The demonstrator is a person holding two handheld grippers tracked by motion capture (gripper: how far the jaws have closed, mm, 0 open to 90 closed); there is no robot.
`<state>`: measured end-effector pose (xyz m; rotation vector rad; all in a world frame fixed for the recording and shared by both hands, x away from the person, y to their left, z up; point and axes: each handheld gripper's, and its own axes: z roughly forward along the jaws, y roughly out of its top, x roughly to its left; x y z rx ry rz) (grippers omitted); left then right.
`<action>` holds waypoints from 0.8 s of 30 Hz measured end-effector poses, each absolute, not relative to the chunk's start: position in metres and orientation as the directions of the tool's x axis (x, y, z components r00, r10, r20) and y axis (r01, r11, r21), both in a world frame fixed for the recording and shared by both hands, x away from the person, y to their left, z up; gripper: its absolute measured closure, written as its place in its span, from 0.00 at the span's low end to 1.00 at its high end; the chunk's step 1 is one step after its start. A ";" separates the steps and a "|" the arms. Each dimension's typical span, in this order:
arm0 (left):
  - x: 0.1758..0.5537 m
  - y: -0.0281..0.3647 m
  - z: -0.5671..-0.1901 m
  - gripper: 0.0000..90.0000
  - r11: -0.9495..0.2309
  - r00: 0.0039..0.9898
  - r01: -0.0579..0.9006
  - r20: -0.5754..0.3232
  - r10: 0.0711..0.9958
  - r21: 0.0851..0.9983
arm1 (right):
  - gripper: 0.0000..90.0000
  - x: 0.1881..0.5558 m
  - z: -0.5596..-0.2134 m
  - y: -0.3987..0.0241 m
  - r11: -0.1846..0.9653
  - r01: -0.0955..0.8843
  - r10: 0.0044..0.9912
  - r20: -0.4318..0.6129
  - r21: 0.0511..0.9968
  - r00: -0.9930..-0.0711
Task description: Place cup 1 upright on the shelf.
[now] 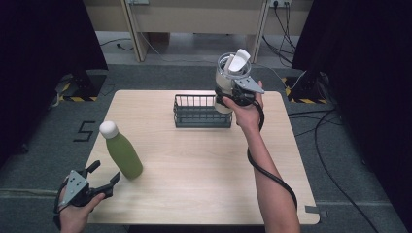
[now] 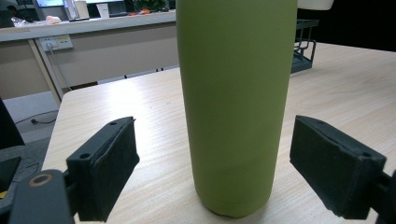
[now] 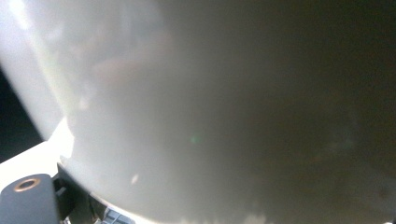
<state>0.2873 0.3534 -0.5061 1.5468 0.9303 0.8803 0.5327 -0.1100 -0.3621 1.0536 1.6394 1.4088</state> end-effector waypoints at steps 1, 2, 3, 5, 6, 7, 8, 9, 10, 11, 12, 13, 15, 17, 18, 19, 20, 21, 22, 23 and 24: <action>0.287 0.353 -0.506 0.16 -0.118 0.421 0.111 0.061 0.905 0.987 | 0.12 0.533 -0.362 -0.109 0.063 0.129 0.914 -0.005 0.990 -0.407; 0.287 0.353 -0.506 0.16 -0.118 0.421 0.111 0.061 0.905 0.987 | 0.12 0.534 -0.362 -0.109 0.062 0.129 0.914 -0.005 0.990 -0.405; 0.287 0.353 -0.506 0.16 -0.118 0.420 0.111 0.061 0.905 0.987 | 0.12 0.535 -0.361 -0.109 0.066 0.128 0.914 -0.009 0.990 -0.405; 0.287 0.353 -0.506 0.16 -0.118 0.420 0.110 0.061 0.905 0.987 | 0.12 0.537 -0.361 -0.108 0.067 0.130 0.914 -0.009 0.989 -0.405; 0.287 0.353 -0.506 0.16 -0.118 0.420 0.110 0.061 0.905 0.987 | 0.12 0.537 -0.361 -0.108 0.068 0.133 0.915 -0.009 0.989 -0.402; 0.287 0.354 -0.506 0.16 -0.117 0.420 0.110 0.061 0.906 0.987 | 0.12 0.538 -0.361 -0.108 0.067 0.134 0.916 -0.007 0.989 -0.402; 0.287 0.354 -0.506 0.16 -0.117 0.420 0.110 0.061 0.906 0.987 | 0.12 0.540 -0.360 -0.108 0.067 0.134 0.916 -0.008 0.989 -0.401; 0.287 0.354 -0.506 0.16 -0.117 0.419 0.110 0.061 0.906 0.987 | 0.12 0.540 -0.360 -0.108 0.067 0.136 0.917 -0.008 0.988 -0.399; 0.287 0.354 -0.506 0.16 -0.117 0.419 0.110 0.060 0.906 0.987 | 0.12 0.541 -0.360 -0.108 0.065 0.137 0.917 -0.005 0.988 -0.398; 0.287 0.354 -0.506 0.16 -0.117 0.419 0.110 0.060 0.906 0.987 | 0.12 0.542 -0.360 -0.108 0.065 0.138 0.918 -0.005 0.988 -0.397; 0.287 0.354 -0.506 0.16 -0.117 0.419 0.110 0.060 0.906 0.987 | 0.12 0.543 -0.359 -0.108 0.065 0.140 0.918 -0.005 0.988 -0.396; 0.287 0.354 -0.506 0.16 -0.117 0.419 0.110 0.060 0.906 0.987 | 0.12 0.544 -0.359 -0.108 0.068 0.138 0.918 -0.007 0.988 -0.396; 0.287 0.354 -0.506 0.16 -0.116 0.419 0.110 0.060 0.906 0.987 | 0.12 0.545 -0.358 -0.107 0.064 0.140 0.918 -0.004 0.988 -0.396; 0.287 0.354 -0.506 0.16 -0.116 0.419 0.111 0.060 0.906 0.987 | 0.12 0.547 -0.357 -0.106 0.066 0.139 0.918 -0.006 0.988 -0.397; 0.287 0.354 -0.506 0.16 -0.116 0.419 0.111 0.059 0.906 0.987 | 0.12 0.548 -0.357 -0.106 0.067 0.138 0.919 -0.007 0.988 -0.395; 0.287 0.354 -0.506 0.16 -0.116 0.418 0.111 0.059 0.906 0.987 | 0.12 0.549 -0.357 -0.106 0.069 0.138 0.919 -0.009 0.988 -0.395; 0.287 0.354 -0.506 0.16 -0.116 0.418 0.111 0.059 0.906 0.987 | 0.12 0.550 -0.356 -0.105 0.068 0.139 0.919 -0.008 0.988 -0.395; 0.287 0.354 -0.506 0.16 -0.115 0.418 0.111 0.059 0.906 0.987 | 0.12 0.551 -0.356 -0.105 0.067 0.141 0.919 -0.006 0.988 -0.395; 0.287 0.354 -0.506 0.16 -0.116 0.418 0.111 0.059 0.906 0.987 | 0.12 0.552 -0.356 -0.104 0.066 0.141 0.919 -0.005 0.988 -0.394; 0.287 0.354 -0.506 0.16 -0.116 0.418 0.111 0.060 0.906 0.987 | 0.12 0.552 -0.356 -0.104 0.067 0.142 0.919 -0.005 0.988 -0.395; 0.287 0.354 -0.506 0.16 -0.115 0.418 0.111 0.059 0.906 0.987 | 0.12 0.553 -0.356 -0.103 0.066 0.142 0.919 -0.005 0.988 -0.395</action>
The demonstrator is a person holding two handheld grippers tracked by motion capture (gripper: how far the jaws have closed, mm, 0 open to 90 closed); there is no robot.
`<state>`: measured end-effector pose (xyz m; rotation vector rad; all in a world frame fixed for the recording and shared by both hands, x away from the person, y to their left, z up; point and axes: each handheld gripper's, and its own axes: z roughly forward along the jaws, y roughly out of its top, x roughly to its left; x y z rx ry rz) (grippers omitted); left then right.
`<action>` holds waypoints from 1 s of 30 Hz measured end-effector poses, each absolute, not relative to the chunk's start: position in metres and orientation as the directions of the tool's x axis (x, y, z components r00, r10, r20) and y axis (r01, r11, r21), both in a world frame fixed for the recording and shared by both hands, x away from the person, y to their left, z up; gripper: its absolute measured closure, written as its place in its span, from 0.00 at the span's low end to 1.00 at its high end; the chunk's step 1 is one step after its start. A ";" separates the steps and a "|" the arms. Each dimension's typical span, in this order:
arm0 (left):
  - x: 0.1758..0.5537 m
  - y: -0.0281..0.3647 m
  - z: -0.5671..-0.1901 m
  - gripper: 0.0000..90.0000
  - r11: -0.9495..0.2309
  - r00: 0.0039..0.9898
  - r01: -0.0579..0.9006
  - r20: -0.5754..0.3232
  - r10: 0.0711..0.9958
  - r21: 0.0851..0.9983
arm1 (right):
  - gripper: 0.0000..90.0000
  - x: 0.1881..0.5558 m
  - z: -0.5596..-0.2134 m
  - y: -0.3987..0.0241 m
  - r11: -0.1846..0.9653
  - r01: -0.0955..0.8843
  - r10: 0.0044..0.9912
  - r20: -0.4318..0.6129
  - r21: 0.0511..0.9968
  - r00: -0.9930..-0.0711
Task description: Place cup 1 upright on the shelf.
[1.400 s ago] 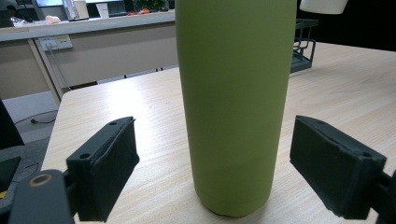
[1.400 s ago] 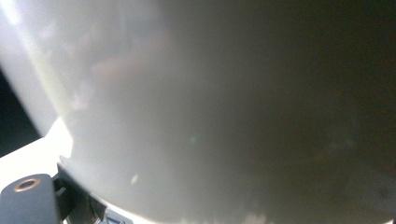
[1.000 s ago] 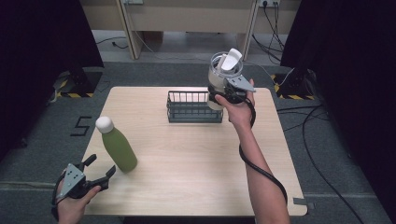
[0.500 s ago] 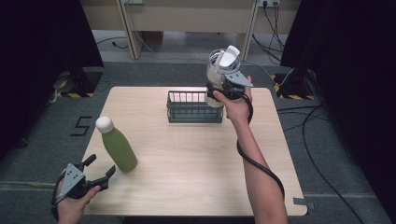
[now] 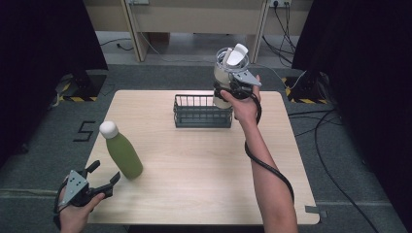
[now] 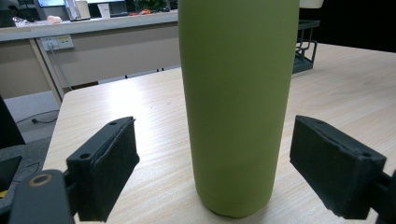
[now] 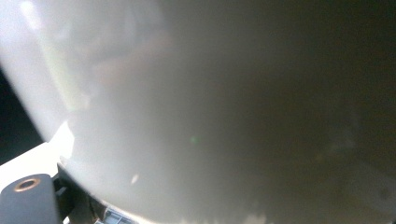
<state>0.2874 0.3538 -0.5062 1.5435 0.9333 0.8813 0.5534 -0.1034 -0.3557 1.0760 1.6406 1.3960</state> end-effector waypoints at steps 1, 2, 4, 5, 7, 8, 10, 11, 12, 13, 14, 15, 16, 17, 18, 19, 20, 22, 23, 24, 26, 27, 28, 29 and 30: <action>0.287 0.354 -0.506 0.16 -0.115 0.418 0.111 0.059 0.907 0.987 | 0.12 0.555 -0.356 -0.102 0.064 0.144 0.919 -0.002 0.988 -0.395; 0.287 0.354 -0.506 0.16 -0.116 0.418 0.111 0.059 0.907 0.987 | 0.12 0.556 -0.356 -0.102 0.067 0.144 0.918 -0.004 0.987 -0.396; 0.287 0.354 -0.506 0.16 -0.115 0.418 0.111 0.059 0.907 0.987 | 0.12 0.558 -0.356 -0.101 0.067 0.146 0.918 -0.004 0.987 -0.397; 0.287 0.354 -0.506 0.16 -0.115 0.418 0.111 0.059 0.906 0.987 | 0.12 0.560 -0.356 -0.100 0.069 0.148 0.919 -0.004 0.987 -0.395; 0.287 0.354 -0.506 0.16 -0.115 0.419 0.111 0.059 0.906 0.987 | 0.12 0.562 -0.358 -0.099 0.065 0.153 0.919 0.000 0.986 -0.393; 0.288 0.354 -0.506 0.16 -0.119 0.421 0.103 0.065 0.905 0.988 | 0.12 0.563 -0.358 -0.098 0.064 0.157 0.920 0.002 0.986 -0.393; 0.287 0.354 -0.506 0.16 -0.113 0.420 0.110 0.057 0.906 0.987 | 0.12 0.566 -0.361 -0.097 0.063 0.164 0.921 0.006 0.985 -0.391; 0.287 0.354 -0.506 0.16 -0.113 0.421 0.110 0.057 0.905 0.987 | 0.12 0.567 -0.362 -0.097 0.066 0.165 0.921 0.004 0.984 -0.390; 0.287 0.354 -0.506 0.16 -0.113 0.421 0.109 0.057 0.905 0.988 | 0.12 0.568 -0.363 -0.097 0.066 0.170 0.922 0.005 0.983 -0.387; 0.287 0.354 -0.506 0.16 -0.113 0.421 0.109 0.057 0.905 0.988 | 0.12 0.570 -0.364 -0.097 0.070 0.171 0.922 0.002 0.983 -0.387; 0.289 0.356 -0.505 0.16 -0.141 0.417 0.083 0.094 0.904 0.986 | 0.12 0.571 -0.366 -0.096 0.069 0.175 0.923 0.003 0.982 -0.385; 0.289 0.355 -0.505 0.16 -0.134 0.418 0.088 0.086 0.904 0.987 | 0.12 0.572 -0.367 -0.096 0.068 0.180 0.923 0.007 0.981 -0.384; 0.287 0.354 -0.506 0.16 -0.113 0.422 0.110 0.057 0.905 0.988 | 0.12 0.574 -0.369 -0.096 0.067 0.186 0.924 0.009 0.980 -0.382; 0.287 0.354 -0.506 0.16 -0.113 0.422 0.109 0.057 0.905 0.988 | 0.12 0.575 -0.370 -0.095 0.070 0.187 0.924 0.007 0.980 -0.382; 0.287 0.354 -0.506 0.16 -0.113 0.422 0.111 0.057 0.905 0.987 | 0.12 0.576 -0.372 -0.095 0.073 0.190 0.924 0.005 0.979 -0.381; 0.287 0.354 -0.506 0.16 -0.114 0.422 0.111 0.057 0.905 0.987 | 0.12 0.577 -0.373 -0.095 0.073 0.197 0.926 0.006 0.978 -0.378; 0.287 0.354 -0.506 0.16 -0.112 0.422 0.111 0.055 0.905 0.987 | 0.12 0.579 -0.375 -0.095 0.076 0.199 0.927 0.005 0.977 -0.375; 0.287 0.354 -0.506 0.16 -0.113 0.422 0.110 0.056 0.905 0.988 | 0.12 0.581 -0.378 -0.095 0.073 0.210 0.928 0.011 0.975 -0.372; 0.287 0.354 -0.506 0.16 -0.112 0.422 0.110 0.056 0.905 0.988 | 0.12 0.582 -0.380 -0.094 0.073 0.212 0.929 0.011 0.975 -0.371; 0.287 0.354 -0.506 0.16 -0.111 0.422 0.110 0.055 0.905 0.988 | 0.12 0.582 -0.381 -0.094 0.075 0.215 0.928 0.011 0.974 -0.372; 0.287 0.354 -0.506 0.16 -0.111 0.423 0.110 0.055 0.905 0.988 | 0.12 0.583 -0.382 -0.093 0.078 0.220 0.929 0.009 0.972 -0.371; 0.286 0.354 -0.506 0.16 -0.112 0.423 0.109 0.055 0.904 0.988 | 0.12 0.584 -0.383 -0.093 0.083 0.220 0.928 0.005 0.972 -0.372; 0.286 0.354 -0.506 0.16 -0.111 0.423 0.108 0.056 0.904 0.988 | 0.12 0.584 -0.384 -0.092 0.084 0.223 0.928 0.005 0.971 -0.372; 0.286 0.354 -0.506 0.16 -0.110 0.423 0.107 0.055 0.904 0.988 | 0.12 0.585 -0.385 -0.092 0.090 0.222 0.928 0.000 0.971 -0.374; 0.286 0.354 -0.506 0.16 -0.110 0.423 0.107 0.055 0.904 0.988 | 0.12 0.585 -0.386 -0.092 0.089 0.224 0.928 0.001 0.971 -0.373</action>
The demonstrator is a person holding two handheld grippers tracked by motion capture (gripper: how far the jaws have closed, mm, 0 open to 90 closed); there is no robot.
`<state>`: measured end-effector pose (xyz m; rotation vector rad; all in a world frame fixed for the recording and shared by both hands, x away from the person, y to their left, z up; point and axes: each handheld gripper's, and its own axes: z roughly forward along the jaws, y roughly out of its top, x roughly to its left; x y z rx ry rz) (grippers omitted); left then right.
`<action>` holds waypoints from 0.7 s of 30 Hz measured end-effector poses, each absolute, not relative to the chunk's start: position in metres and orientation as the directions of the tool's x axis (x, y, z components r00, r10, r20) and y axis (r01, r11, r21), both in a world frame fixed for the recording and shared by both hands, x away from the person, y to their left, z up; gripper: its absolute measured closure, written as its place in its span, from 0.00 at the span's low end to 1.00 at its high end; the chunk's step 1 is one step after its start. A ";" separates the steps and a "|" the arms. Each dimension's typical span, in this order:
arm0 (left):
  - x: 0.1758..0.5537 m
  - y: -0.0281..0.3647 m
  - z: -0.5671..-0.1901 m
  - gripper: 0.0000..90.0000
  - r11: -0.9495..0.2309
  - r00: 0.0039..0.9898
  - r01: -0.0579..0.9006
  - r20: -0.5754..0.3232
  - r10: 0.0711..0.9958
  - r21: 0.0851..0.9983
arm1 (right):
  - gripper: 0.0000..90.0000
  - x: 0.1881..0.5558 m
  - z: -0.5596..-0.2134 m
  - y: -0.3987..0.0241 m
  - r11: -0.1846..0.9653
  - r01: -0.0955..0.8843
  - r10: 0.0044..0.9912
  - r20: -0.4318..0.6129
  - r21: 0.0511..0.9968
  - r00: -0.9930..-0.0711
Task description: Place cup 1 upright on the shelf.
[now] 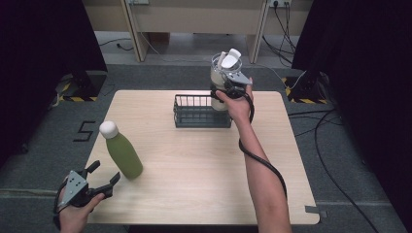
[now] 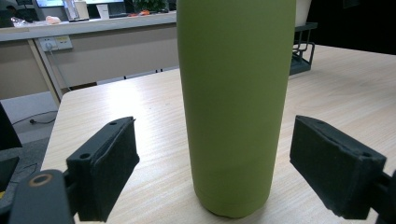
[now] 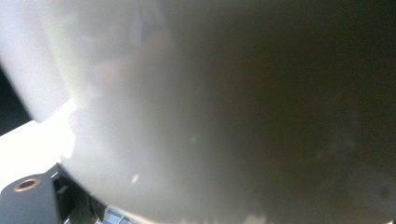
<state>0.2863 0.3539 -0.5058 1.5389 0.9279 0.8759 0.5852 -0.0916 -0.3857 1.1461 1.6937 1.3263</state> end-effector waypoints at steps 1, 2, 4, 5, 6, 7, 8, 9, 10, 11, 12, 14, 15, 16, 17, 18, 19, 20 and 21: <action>0.286 0.354 -0.506 0.16 -0.110 0.423 0.107 0.055 0.904 0.988 | 0.12 0.586 -0.387 -0.091 0.092 0.225 0.929 -0.002 0.970 -0.371; 0.286 0.354 -0.506 0.16 -0.110 0.423 0.108 0.055 0.904 0.988 | 0.12 0.587 -0.388 -0.091 0.097 0.226 0.928 -0.006 0.969 -0.372; 0.286 0.354 -0.506 0.16 -0.110 0.423 0.107 0.055 0.904 0.988 | 0.12 0.588 -0.392 -0.092 0.105 0.233 0.929 -0.012 0.967 -0.370; 0.286 0.354 -0.506 0.16 -0.110 0.424 0.107 0.055 0.904 0.988 | 0.12 0.588 -0.393 -0.092 0.102 0.237 0.930 -0.008 0.966 -0.369; 0.286 0.354 -0.506 0.16 -0.110 0.424 0.107 0.055 0.904 0.988 | 0.12 0.589 -0.394 -0.092 0.100 0.241 0.930 -0.004 0.965 -0.368; 0.286 0.354 -0.506 0.16 -0.110 0.424 0.107 0.055 0.904 0.988 | 0.12 0.589 -0.396 -0.092 0.096 0.244 0.930 0.000 0.965 -0.366; 0.286 0.354 -0.506 0.16 -0.110 0.425 0.107 0.054 0.904 0.988 | 0.12 0.589 -0.397 -0.092 0.099 0.245 0.930 -0.002 0.964 -0.367; 0.286 0.354 -0.506 0.16 -0.110 0.425 0.107 0.054 0.904 0.988 | 0.12 0.590 -0.398 -0.092 0.099 0.248 0.930 -0.001 0.964 -0.367; 0.286 0.354 -0.506 0.16 -0.110 0.425 0.107 0.055 0.903 0.988 | 0.12 0.590 -0.399 -0.092 0.101 0.249 0.930 -0.002 0.963 -0.368; 0.286 0.354 -0.506 0.16 -0.111 0.425 0.108 0.055 0.903 0.988 | 0.12 0.590 -0.400 -0.092 0.103 0.253 0.930 -0.003 0.962 -0.367; 0.286 0.354 -0.506 0.16 -0.110 0.425 0.108 0.054 0.904 0.988 | 0.12 0.591 -0.402 -0.091 0.102 0.258 0.931 -0.001 0.961 -0.366; 0.286 0.354 -0.506 0.16 -0.110 0.425 0.108 0.054 0.903 0.988 | 0.12 0.592 -0.405 -0.091 0.105 0.264 0.931 -0.002 0.959 -0.364; 0.286 0.354 -0.506 0.16 -0.111 0.425 0.108 0.055 0.903 0.988 | 0.12 0.592 -0.406 -0.091 0.105 0.266 0.932 -0.001 0.958 -0.363; 0.286 0.354 -0.506 0.16 -0.111 0.426 0.109 0.055 0.903 0.988 | 0.12 0.592 -0.407 -0.091 0.106 0.267 0.931 -0.002 0.958 -0.364; 0.286 0.354 -0.506 0.16 -0.111 0.426 0.109 0.055 0.903 0.988 | 0.12 0.593 -0.408 -0.091 0.107 0.268 0.932 -0.002 0.957 -0.363; 0.286 0.354 -0.506 0.16 -0.111 0.426 0.109 0.054 0.903 0.988 | 0.12 0.593 -0.409 -0.090 0.108 0.272 0.932 -0.002 0.956 -0.363; 0.286 0.354 -0.506 0.16 -0.111 0.426 0.109 0.054 0.903 0.988 | 0.12 0.593 -0.409 -0.090 0.111 0.272 0.932 -0.004 0.956 -0.363; 0.286 0.354 -0.506 0.16 -0.111 0.427 0.110 0.054 0.903 0.988 | 0.12 0.593 -0.410 -0.090 0.113 0.272 0.932 -0.006 0.956 -0.363; 0.286 0.354 -0.506 0.16 -0.111 0.427 0.110 0.054 0.903 0.988 | 0.12 0.593 -0.411 -0.090 0.113 0.275 0.932 -0.006 0.955 -0.363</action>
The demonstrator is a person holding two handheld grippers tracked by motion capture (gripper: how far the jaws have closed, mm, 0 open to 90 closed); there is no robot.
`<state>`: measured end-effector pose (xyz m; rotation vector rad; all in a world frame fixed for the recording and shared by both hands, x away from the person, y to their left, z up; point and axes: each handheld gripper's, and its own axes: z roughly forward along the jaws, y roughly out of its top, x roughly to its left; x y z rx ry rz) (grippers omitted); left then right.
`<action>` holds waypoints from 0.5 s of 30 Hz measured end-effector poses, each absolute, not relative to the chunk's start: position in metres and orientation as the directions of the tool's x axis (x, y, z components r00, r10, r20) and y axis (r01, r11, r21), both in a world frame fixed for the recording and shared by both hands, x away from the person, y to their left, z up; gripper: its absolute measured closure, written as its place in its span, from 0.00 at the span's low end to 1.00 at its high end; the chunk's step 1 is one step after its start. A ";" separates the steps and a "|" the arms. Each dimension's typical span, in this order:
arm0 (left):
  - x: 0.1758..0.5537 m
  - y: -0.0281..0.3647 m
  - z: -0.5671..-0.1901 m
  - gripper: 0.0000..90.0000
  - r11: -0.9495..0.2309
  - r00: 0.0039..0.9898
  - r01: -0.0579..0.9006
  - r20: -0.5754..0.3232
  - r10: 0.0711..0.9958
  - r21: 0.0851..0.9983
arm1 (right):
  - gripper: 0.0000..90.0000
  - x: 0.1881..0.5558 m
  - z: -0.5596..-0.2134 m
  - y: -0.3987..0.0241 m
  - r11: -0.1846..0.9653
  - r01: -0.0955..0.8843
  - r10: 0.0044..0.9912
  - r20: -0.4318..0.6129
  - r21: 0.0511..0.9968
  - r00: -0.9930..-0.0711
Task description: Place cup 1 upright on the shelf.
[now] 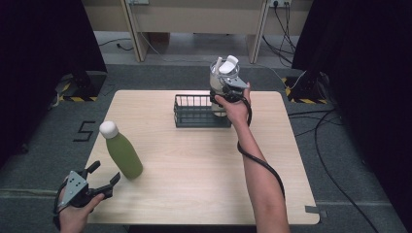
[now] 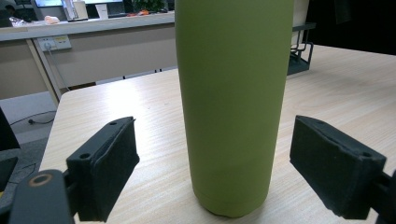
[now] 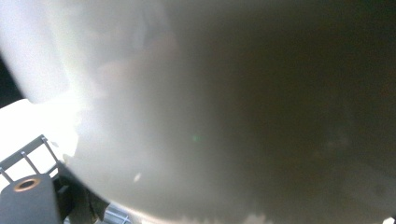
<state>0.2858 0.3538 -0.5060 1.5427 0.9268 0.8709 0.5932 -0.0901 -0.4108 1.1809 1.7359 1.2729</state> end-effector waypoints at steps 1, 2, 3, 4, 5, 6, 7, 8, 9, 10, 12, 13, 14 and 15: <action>0.286 0.354 -0.506 0.16 -0.111 0.427 0.110 0.054 0.903 0.988 | 0.12 0.593 -0.411 -0.090 0.111 0.276 0.932 -0.004 0.955 -0.361; 0.286 0.354 -0.506 0.16 -0.110 0.427 0.109 0.054 0.903 0.988 | 0.12 0.594 -0.412 -0.090 0.109 0.278 0.933 -0.002 0.954 -0.361; 0.286 0.354 -0.506 0.16 -0.111 0.428 0.110 0.054 0.902 0.988 | 0.12 0.594 -0.413 -0.090 0.110 0.278 0.933 -0.003 0.954 -0.360; 0.286 0.354 -0.506 0.16 -0.111 0.428 0.110 0.054 0.902 0.988 | 0.12 0.594 -0.414 -0.090 0.109 0.280 0.933 -0.001 0.954 -0.360; 0.286 0.354 -0.506 0.16 -0.111 0.428 0.110 0.054 0.902 0.988 | 0.12 0.594 -0.414 -0.090 0.111 0.281 0.933 -0.003 0.953 -0.360; 0.286 0.354 -0.506 0.16 -0.110 0.428 0.110 0.053 0.902 0.988 | 0.12 0.594 -0.415 -0.090 0.111 0.281 0.933 -0.003 0.953 -0.360; 0.286 0.354 -0.506 0.16 -0.110 0.428 0.110 0.053 0.902 0.988 | 0.12 0.594 -0.416 -0.090 0.113 0.281 0.932 -0.004 0.953 -0.361; 0.286 0.354 -0.506 0.16 -0.110 0.428 0.110 0.053 0.902 0.988 | 0.12 0.594 -0.416 -0.090 0.115 0.283 0.932 -0.005 0.952 -0.362; 0.286 0.354 -0.506 0.16 -0.111 0.429 0.111 0.053 0.902 0.988 | 0.12 0.594 -0.417 -0.090 0.115 0.284 0.933 -0.005 0.952 -0.361; 0.286 0.354 -0.506 0.16 -0.110 0.429 0.110 0.053 0.902 0.988 | 0.12 0.594 -0.418 -0.089 0.115 0.285 0.933 -0.005 0.952 -0.359; 0.286 0.354 -0.506 0.16 -0.110 0.429 0.110 0.053 0.902 0.988 | 0.12 0.595 -0.419 -0.089 0.117 0.287 0.933 -0.007 0.951 -0.359; 0.286 0.354 -0.506 0.16 -0.110 0.429 0.110 0.052 0.902 0.988 | 0.12 0.595 -0.420 -0.089 0.119 0.287 0.933 -0.009 0.951 -0.359; 0.286 0.354 -0.506 0.16 -0.109 0.428 0.110 0.052 0.902 0.988 | 0.12 0.595 -0.421 -0.090 0.119 0.288 0.933 -0.009 0.950 -0.359; 0.286 0.354 -0.506 0.16 -0.109 0.428 0.110 0.052 0.902 0.988 | 0.12 0.595 -0.421 -0.089 0.117 0.285 0.934 -0.008 0.951 -0.358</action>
